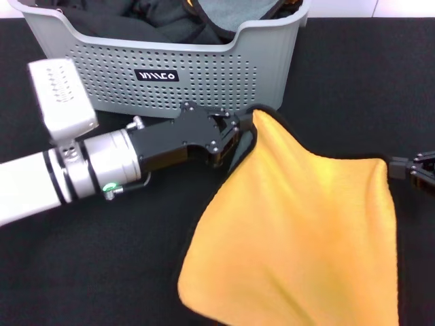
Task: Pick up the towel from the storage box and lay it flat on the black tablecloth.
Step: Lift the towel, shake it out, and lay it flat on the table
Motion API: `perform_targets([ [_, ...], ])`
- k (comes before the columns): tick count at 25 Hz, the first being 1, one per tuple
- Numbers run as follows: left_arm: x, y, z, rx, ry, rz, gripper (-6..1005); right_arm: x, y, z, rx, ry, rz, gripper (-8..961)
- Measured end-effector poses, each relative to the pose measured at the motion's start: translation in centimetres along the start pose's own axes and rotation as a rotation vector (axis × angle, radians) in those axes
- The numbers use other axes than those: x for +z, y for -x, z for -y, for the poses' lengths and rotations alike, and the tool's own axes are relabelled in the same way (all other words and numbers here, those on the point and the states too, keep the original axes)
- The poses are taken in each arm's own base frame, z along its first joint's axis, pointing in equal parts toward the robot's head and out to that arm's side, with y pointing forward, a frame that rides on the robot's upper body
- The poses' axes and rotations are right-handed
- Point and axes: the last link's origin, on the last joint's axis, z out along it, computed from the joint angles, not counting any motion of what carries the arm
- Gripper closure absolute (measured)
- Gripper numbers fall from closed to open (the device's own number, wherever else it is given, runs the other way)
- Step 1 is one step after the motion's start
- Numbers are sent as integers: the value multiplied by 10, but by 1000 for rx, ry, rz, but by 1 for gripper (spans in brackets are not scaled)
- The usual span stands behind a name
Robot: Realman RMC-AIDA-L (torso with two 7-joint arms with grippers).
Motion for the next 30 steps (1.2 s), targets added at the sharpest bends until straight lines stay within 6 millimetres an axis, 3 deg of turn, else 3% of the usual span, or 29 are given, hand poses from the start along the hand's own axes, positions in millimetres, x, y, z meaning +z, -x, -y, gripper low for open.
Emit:
perform_targets([
  [7,14,4,17,39,-79,96,996,3,-2,13,14,-52,-63,954],
  [14,3,12,21,36,-111,127,996,7,-3,16,33,-56,-93,954],
  [24,-2,28,13,115,-109,178,996,-5,5,22,-17,-127,-102,954],
  [30,9,30,3,208,-86,172,997,5,5,24,-54,-130,-162,954],
])
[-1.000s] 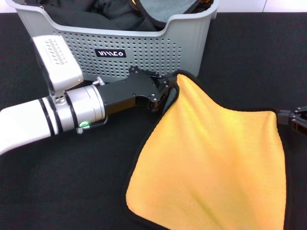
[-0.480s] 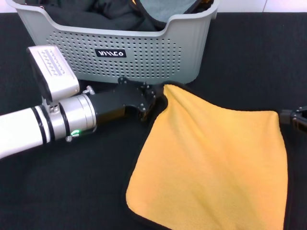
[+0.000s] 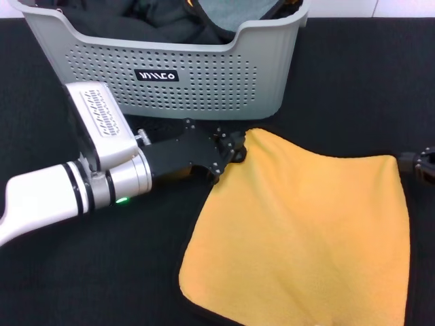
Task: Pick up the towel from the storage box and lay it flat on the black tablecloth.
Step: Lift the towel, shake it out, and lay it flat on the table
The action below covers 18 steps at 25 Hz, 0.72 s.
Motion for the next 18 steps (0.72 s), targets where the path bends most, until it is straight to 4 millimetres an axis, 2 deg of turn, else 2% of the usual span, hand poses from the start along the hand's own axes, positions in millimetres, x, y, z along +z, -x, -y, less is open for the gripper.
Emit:
perform_targets([
  [10,1,2,-1,101,-13,11,996,6,-4,-6,-65,-19,-40,954],
  [18,-1,2,5,191,-66,3,996,6,-11,2,-66,-88,-46,954],
])
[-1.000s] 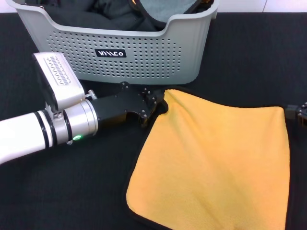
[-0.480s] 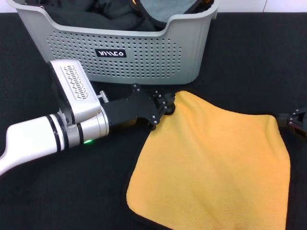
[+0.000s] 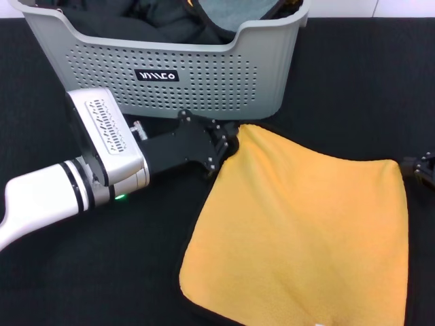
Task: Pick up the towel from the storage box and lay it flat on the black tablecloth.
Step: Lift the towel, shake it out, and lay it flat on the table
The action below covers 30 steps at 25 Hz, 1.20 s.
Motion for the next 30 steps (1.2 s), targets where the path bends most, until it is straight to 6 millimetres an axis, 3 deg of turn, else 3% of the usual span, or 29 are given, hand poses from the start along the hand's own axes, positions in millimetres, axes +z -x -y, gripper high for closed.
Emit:
perform_targets([
  [11,3,-5,4,100,-7,-15,996,3,3,0,-45,-16,33,954],
  [17,5,3,4,209,-28,44,997,5,2,2,-53,-30,33,953],
  [30,0,9,10,288,-94,75,972,7,-5,3,-24,-43,23,868],
])
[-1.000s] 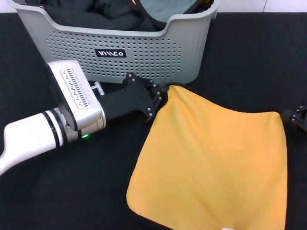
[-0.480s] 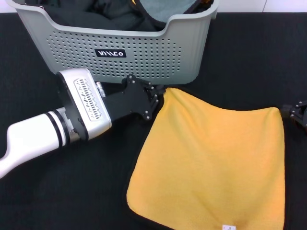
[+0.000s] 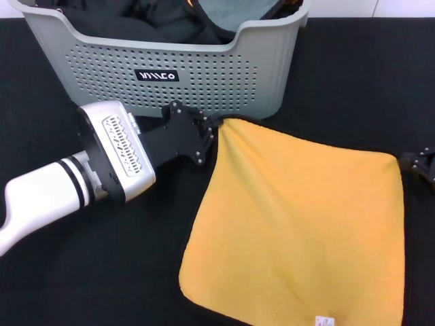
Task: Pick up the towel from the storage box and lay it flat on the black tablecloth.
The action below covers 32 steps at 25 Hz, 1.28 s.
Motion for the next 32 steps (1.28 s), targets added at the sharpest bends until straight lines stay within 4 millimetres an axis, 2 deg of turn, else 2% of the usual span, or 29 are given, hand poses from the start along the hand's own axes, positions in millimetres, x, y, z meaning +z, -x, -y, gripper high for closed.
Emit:
perform_targets([
  [11,-2,11,-4,20,-1,70,951,-3,1,9,76,-94,85,796],
  [12,-3,12,-4,8,-11,74,949,-4,2,9,81,-97,97,758],
  [17,-12,15,-6,-34,-50,65,784,-10,5,7,99,-92,147,567],
  [22,-29,14,-12,-89,-100,11,570,-19,9,3,114,-67,213,370],
  [28,-60,11,-19,-228,-200,-100,376,-33,19,-12,79,13,334,287],
  [32,-80,0,-22,-422,-204,-242,378,-36,28,-26,55,117,385,231],
])
